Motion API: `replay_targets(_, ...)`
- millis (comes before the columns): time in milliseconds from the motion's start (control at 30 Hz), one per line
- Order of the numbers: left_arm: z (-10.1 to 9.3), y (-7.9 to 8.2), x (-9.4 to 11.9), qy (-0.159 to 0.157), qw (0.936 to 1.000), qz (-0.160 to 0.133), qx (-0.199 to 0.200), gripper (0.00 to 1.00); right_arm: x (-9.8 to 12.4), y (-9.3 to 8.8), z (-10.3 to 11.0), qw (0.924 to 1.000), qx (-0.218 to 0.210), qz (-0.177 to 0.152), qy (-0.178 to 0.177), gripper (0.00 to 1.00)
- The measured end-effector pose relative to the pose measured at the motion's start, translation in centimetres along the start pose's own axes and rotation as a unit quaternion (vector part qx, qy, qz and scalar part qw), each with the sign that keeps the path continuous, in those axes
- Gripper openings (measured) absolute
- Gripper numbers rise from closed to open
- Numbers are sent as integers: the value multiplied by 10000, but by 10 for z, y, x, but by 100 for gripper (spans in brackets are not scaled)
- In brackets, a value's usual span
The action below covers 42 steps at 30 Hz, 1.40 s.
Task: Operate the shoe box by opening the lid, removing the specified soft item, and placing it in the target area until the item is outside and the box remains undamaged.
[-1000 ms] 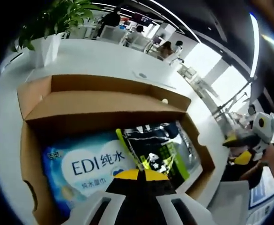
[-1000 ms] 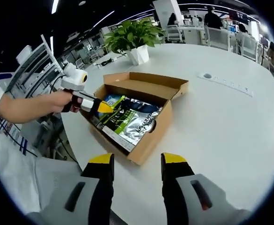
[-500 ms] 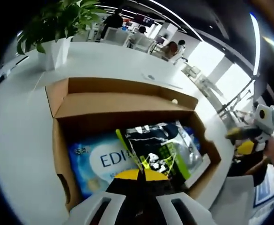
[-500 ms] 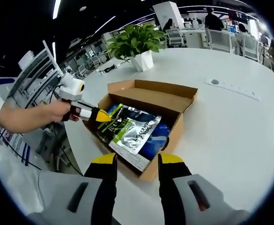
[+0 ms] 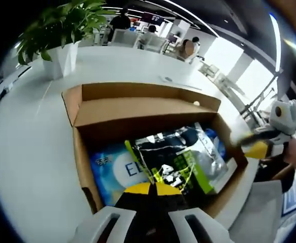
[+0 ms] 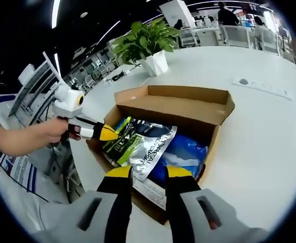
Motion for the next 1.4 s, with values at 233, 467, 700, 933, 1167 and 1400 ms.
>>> replay_targets(233,3,-2,0,25,10000,57,-64,0,-18,-5,-1,9996,-237,115,70,17)
replay_targets(467,4,-3,-1,28,9999,57,-83,0,-25,-11,7,9987,-401,230,203,11)
replay_targets(700,4,-4,-2,33,9999,57,-93,0,-34,-12,4,9976,-610,232,250,7)
replay_targets(933,5,-3,-2,50,9999,29,-89,0,-38,-13,2,9967,-753,213,221,4)
replay_targets(1167,5,-2,3,45,9999,-113,-58,0,-38,-11,4,9964,-821,169,144,0)
replay_targets(1400,0,0,8,-160,9996,-244,-42,0,-31,-7,6,9970,-763,103,-110,0)
Point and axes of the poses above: the point that each gripper's makers call its tool centre point, and the gripper's own axes: x roughly backward along the fingers, z roughly to its left, y roughly out of its top, the point moved 8 cm from there along x, roughly backward along the fingers, and after that the axes turned 2 degrees about -x, right-handed, at the moved point
